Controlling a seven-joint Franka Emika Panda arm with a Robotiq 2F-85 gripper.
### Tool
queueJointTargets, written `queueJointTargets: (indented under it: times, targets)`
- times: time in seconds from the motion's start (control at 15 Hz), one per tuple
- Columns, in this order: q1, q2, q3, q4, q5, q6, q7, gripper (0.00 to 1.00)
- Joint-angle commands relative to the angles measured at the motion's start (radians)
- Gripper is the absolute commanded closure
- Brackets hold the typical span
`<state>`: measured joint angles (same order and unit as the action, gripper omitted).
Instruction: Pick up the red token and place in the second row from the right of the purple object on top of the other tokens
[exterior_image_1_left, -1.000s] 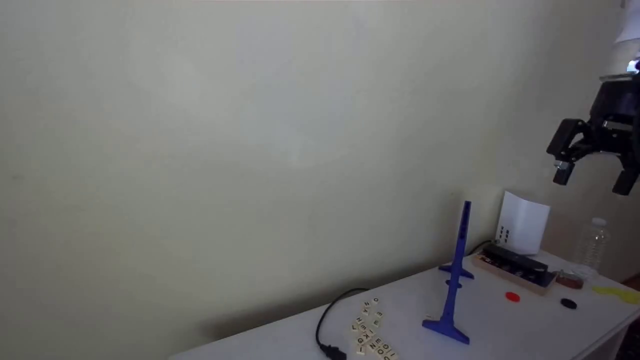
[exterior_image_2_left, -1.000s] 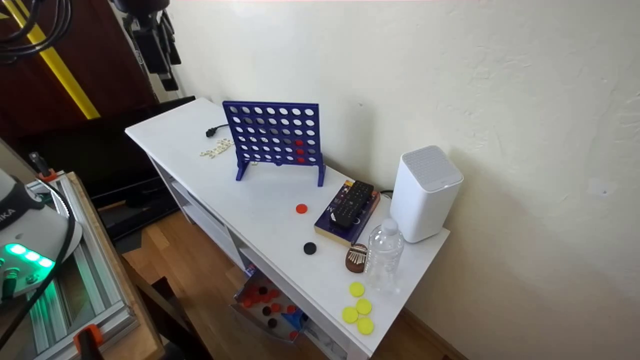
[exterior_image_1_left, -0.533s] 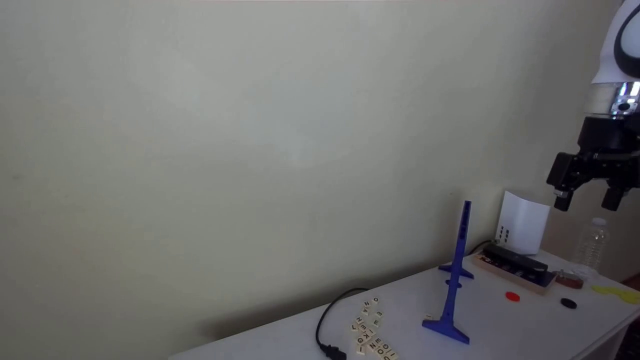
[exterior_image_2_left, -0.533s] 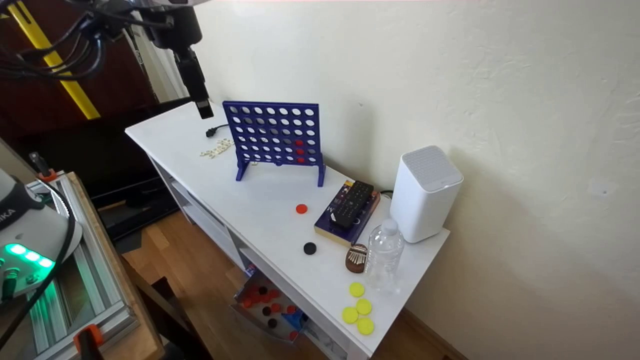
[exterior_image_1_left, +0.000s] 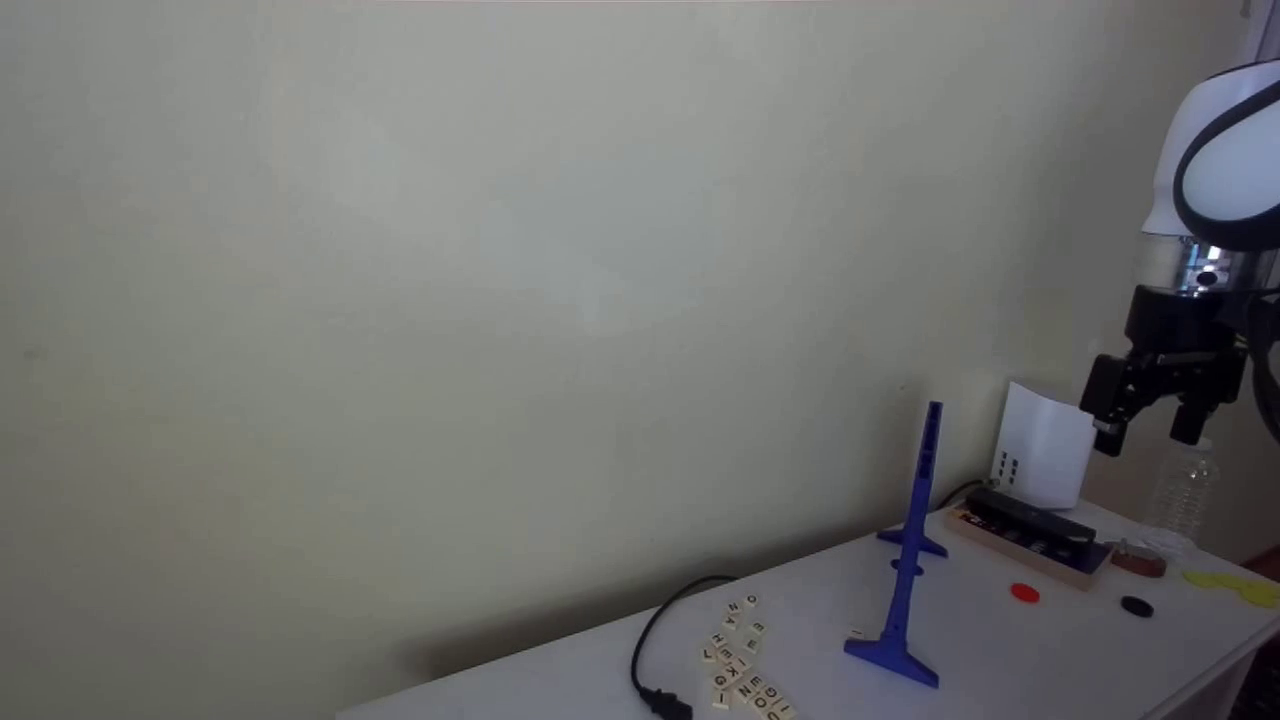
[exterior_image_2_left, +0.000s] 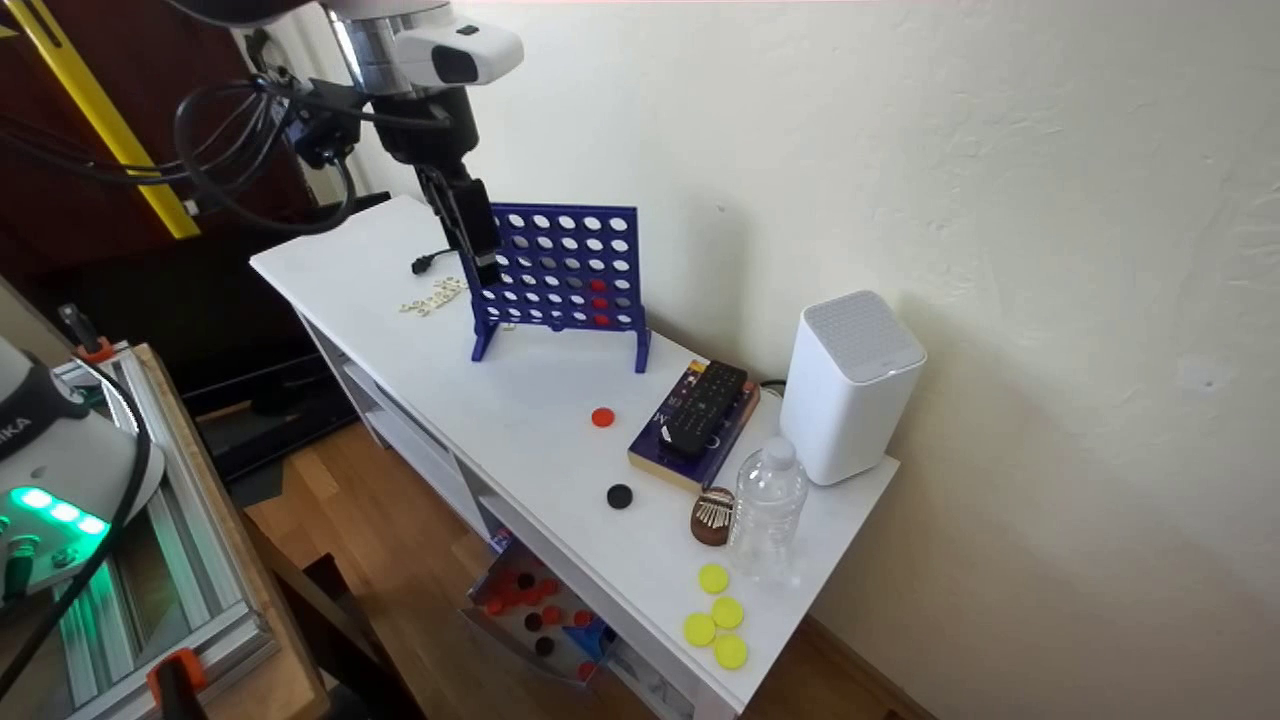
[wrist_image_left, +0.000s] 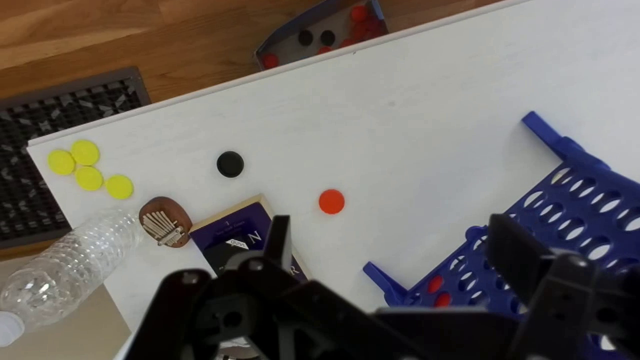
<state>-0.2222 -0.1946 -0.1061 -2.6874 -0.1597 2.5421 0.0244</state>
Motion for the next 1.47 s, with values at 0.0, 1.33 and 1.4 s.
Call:
queueJointTargets:
  times: [0.0,1.33,1.4]
  targets:
    - [0.012,0.004,-0.012,0.002,-0.004,-0.002,0.003,0.0]
    - [0.005,0.373,-0.057,0.198,0.155,0.152,-0.261,0.0]
    - [-0.005,0.406,-0.049,0.225,0.174,0.143,-0.3,0.0]
